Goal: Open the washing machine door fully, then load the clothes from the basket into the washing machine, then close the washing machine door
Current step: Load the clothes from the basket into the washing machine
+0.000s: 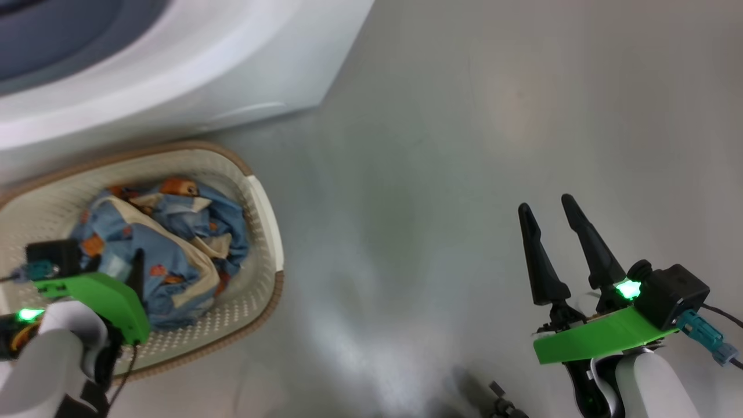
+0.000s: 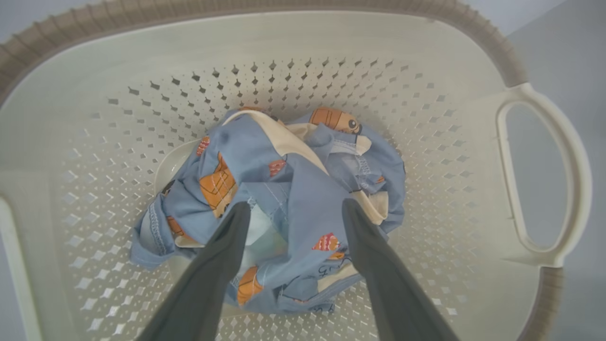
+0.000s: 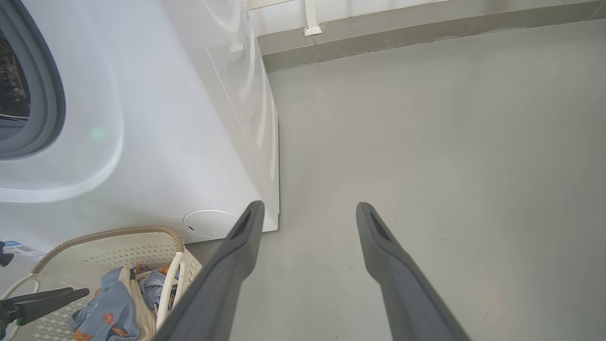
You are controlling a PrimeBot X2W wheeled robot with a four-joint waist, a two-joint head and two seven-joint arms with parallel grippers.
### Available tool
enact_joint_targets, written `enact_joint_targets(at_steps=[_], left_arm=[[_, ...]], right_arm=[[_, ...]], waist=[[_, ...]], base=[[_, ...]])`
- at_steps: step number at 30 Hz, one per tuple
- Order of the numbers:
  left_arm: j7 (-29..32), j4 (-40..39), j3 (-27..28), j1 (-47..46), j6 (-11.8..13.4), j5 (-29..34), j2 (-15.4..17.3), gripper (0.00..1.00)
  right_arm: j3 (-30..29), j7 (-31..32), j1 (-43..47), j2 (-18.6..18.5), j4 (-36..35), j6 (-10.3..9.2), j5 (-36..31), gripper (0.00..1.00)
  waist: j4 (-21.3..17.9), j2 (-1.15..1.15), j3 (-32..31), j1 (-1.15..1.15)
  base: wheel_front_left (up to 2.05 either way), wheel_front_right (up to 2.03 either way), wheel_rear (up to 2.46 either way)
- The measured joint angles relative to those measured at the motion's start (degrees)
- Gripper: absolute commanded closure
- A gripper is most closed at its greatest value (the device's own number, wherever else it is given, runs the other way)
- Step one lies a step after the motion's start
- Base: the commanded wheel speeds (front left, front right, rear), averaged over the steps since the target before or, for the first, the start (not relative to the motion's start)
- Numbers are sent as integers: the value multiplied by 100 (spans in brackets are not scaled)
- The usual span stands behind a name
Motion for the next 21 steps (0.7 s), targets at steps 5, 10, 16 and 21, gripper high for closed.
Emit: enact_joint_targets(at_steps=[5, 10, 16, 21], left_arm=[[48, 573, 1, -448, 92, 16, 166, 0], [10, 970, -12, -784, 92, 29, 278, 0], [-44, 1290, -35, -1176, 92, 30, 391, 0], [-41, 1483, -56, -1490, 92, 30, 489, 0]], right_arm=[[27, 0, -93, 1, -108, 0, 8, 0], [32, 0, -117, 2, -165, 0, 19, 0], [33, 0, -134, 3, -276, 0, 63, 0], [33, 0, -153, 5, -359, 0, 65, 0]], waist=[[-142, 0, 378, 0], [-285, 0, 666, 0], [-426, 0, 957, 0], [-517, 0, 1200, 0]], base=[[0, 0, 0], [0, 0, 0], [0, 0, 0], [0, 0, 0]])
